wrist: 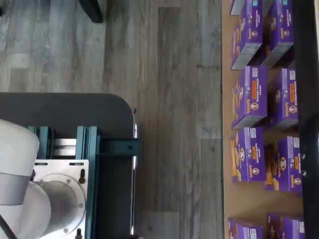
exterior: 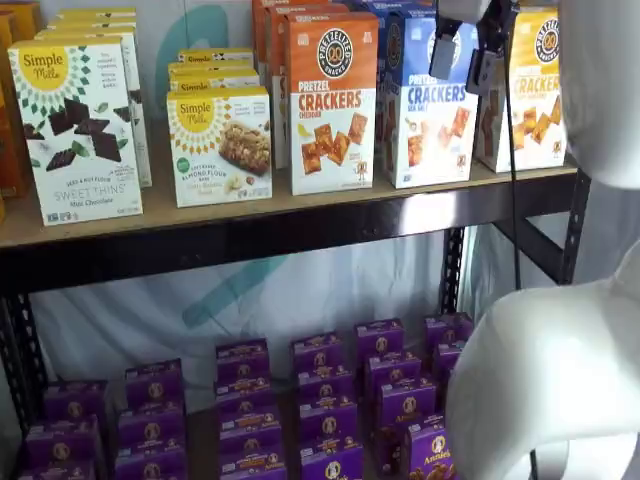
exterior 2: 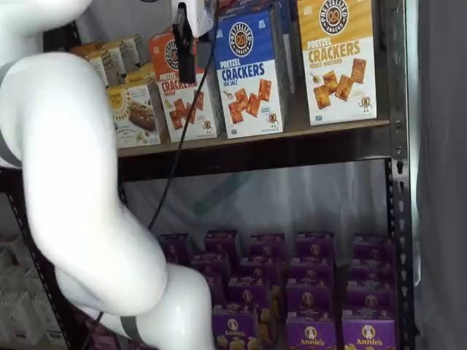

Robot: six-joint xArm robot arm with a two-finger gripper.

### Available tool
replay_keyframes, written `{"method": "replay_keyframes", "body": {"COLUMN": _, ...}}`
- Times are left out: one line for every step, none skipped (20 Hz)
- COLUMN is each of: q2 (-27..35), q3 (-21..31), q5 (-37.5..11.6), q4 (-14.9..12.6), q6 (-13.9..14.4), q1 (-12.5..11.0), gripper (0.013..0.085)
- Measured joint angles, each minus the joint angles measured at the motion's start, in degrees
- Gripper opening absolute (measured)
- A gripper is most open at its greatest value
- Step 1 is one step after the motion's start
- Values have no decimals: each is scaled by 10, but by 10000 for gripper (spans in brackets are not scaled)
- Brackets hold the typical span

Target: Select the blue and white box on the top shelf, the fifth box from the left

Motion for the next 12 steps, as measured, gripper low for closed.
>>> {"method": "replay_keyframes", "body": {"q2": 4, "q3": -4, "q5": 6, "q4": 5, "q6": 0, "q1": -2, "gripper": 850}}
{"method": "replay_keyframes", "body": {"q2": 9, "q3": -8, "q5": 12, "q4": 10, "q6": 2, "q1": -2, "gripper": 850}}
{"method": "replay_keyframes", "body": {"q2": 13, "q3": -11, "q5": 14, "q4": 13, "q6": 5, "q1": 0, "gripper": 850}}
{"method": "replay_keyframes", "body": {"q2": 16, "q3": -13, "q5": 15, "q4": 15, "q6": 8, "q1": 3, "gripper": 850}}
{"method": "replay_keyframes", "body": {"q2": 17, "q3": -13, "q5": 14, "q4": 15, "q6": 10, "q1": 4, "gripper": 850}}
{"method": "replay_keyframes", "body": {"q2": 17, "q3": -13, "q5": 11, "q4": 15, "q6": 11, "q1": 6, "gripper": 850}}
{"method": "replay_keyframes", "body": {"q2": 16, "q3": -11, "q5": 6, "q4": 15, "q6": 13, "q1": 8, "gripper": 850}}
{"method": "replay_keyframes", "body": {"q2": 14, "q3": -8, "q5": 1, "q4": 16, "q6": 14, "q1": 9, "gripper": 850}}
{"method": "replay_keyframes", "body": {"q2": 12, "q3": -5, "q5": -7, "q4": 19, "q6": 14, "q1": 8, "gripper": 850}}
{"method": "replay_keyframes", "body": {"q2": 9, "q3": -3, "q5": -14, "q4": 26, "q6": 13, "q1": 4, "gripper": 850}}
{"method": "replay_keyframes", "body": {"q2": 5, "q3": 2, "q5": -25, "q4": 36, "q6": 12, "q1": -2, "gripper": 850}}
{"method": "replay_keyframes", "body": {"q2": 0, "q3": 7, "q5": -39, "q4": 49, "q6": 10, "q1": -10, "gripper": 850}}
